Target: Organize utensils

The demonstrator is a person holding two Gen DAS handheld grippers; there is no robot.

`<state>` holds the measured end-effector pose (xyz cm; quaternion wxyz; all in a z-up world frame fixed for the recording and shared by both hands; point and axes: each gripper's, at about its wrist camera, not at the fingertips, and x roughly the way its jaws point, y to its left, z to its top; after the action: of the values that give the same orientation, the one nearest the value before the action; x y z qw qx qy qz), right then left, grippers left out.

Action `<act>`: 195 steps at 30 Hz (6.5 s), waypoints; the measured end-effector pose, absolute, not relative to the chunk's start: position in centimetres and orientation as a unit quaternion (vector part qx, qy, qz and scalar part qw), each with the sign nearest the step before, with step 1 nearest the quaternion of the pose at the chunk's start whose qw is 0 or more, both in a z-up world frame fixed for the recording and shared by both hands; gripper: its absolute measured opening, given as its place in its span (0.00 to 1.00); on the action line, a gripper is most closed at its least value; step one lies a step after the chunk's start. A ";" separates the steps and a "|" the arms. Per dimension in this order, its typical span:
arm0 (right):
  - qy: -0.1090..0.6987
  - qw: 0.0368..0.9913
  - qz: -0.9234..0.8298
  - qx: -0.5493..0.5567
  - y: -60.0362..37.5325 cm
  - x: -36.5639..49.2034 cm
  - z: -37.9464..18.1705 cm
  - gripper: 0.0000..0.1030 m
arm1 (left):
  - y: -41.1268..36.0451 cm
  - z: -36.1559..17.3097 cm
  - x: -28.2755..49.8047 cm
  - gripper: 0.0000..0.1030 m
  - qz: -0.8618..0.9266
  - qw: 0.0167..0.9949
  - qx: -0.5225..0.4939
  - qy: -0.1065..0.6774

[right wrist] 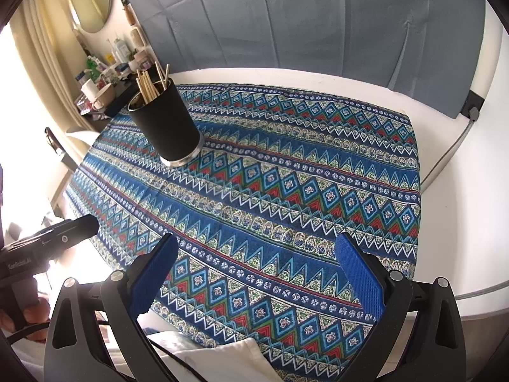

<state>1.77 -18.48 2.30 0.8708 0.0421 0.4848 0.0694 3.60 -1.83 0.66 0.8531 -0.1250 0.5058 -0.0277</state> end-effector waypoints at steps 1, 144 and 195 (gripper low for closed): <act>0.487 0.870 0.068 0.042 -18.4 1.9 2.2 0.92 | -1.8 0.5 3.8 0.94 -0.028 0.851 -0.123 0.509; 0.464 0.875 0.136 -0.013 -14.7 1.7 3.1 0.92 | -1.7 0.0 2.7 0.94 0.046 0.867 -0.112 0.484; 0.466 0.874 0.137 -0.011 -14.7 1.4 3.0 0.92 | -1.9 0.0 2.5 0.94 0.047 0.866 -0.106 0.487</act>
<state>1.40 -14.73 2.97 0.8739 -0.0114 0.4663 0.1369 2.51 -1.93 -0.05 0.8656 -0.1058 0.4872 0.0467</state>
